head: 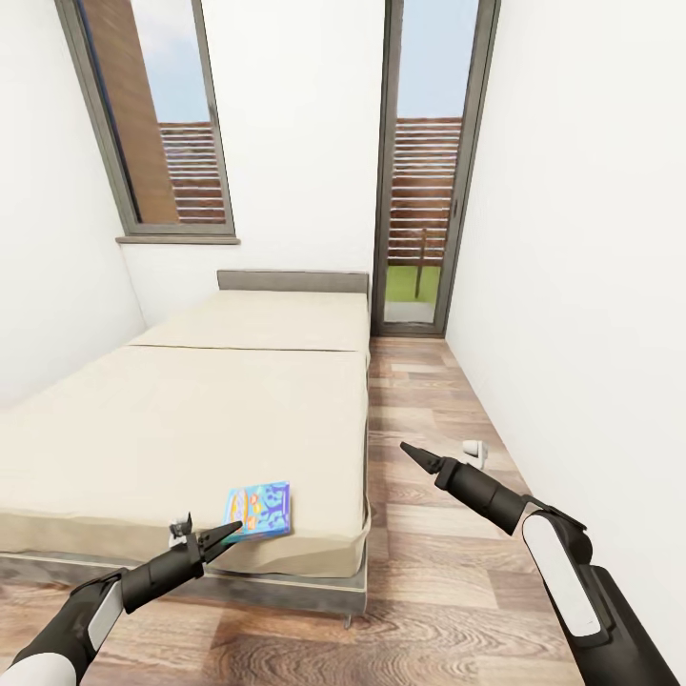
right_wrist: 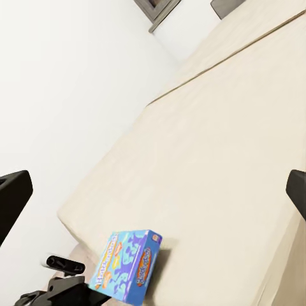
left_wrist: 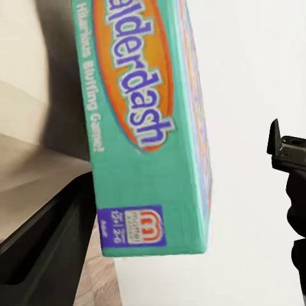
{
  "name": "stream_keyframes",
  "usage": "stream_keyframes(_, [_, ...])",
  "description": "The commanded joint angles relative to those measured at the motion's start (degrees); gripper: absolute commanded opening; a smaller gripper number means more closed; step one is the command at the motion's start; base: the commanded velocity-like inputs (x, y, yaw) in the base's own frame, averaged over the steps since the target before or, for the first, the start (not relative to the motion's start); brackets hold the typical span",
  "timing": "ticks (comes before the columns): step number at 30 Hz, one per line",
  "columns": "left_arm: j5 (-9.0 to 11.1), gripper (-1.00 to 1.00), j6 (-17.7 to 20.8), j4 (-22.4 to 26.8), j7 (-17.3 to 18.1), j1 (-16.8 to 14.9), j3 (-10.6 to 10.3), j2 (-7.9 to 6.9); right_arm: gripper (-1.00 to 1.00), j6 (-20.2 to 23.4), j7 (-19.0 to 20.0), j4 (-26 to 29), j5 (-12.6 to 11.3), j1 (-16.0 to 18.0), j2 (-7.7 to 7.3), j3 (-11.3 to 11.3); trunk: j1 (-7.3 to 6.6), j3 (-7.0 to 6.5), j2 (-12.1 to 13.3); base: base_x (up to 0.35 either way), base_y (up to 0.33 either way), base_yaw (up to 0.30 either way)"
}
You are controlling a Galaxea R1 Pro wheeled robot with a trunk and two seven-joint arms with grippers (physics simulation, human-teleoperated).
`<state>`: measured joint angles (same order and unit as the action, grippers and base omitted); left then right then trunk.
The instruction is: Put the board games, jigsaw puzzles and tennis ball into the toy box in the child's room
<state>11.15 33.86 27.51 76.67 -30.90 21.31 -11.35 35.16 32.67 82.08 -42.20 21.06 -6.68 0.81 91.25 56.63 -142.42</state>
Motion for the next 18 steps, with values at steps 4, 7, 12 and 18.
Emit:
stream_keyframes(4, [0.19, 1.00, 0.24, 0.00, 0.06, -0.04, 0.23, 0.01, 1.00, 0.44, 0.02, 0.01, -0.34, 0.03, 0.00, 0.07, -0.01, 0.05, -0.02, 0.000, 0.000, 0.000])
stream_keyframes(7, [0.19, 1.00, 0.24, 0.00, 0.06, -0.05, 0.23, 0.01, 1.00, 0.43, 0.02, 0.01, -0.34, 0.03, 0.00, 0.07, -0.01, 0.05, -0.02, 0.000, 0.000, 0.000])
stream_keyframes(12, [0.19, 1.00, 0.24, 0.00, 0.06, -0.04, 0.23, 0.01, 1.00, 0.41, 0.02, -0.03, -0.34, 0.03, 0.01, 0.07, -0.01, 0.05, -0.02, 0.000, 0.000, 0.000])
stream_keyframes(18, [0.19, -1.00, 0.24, 0.00, 0.06, -0.04, 0.23, 0.04, 1.00, 0.36, 0.02, -0.07, -0.34, 0.03, 0.01, 0.07, -0.01, 0.05, -0.02, 0.000, 0.000, 0.000])
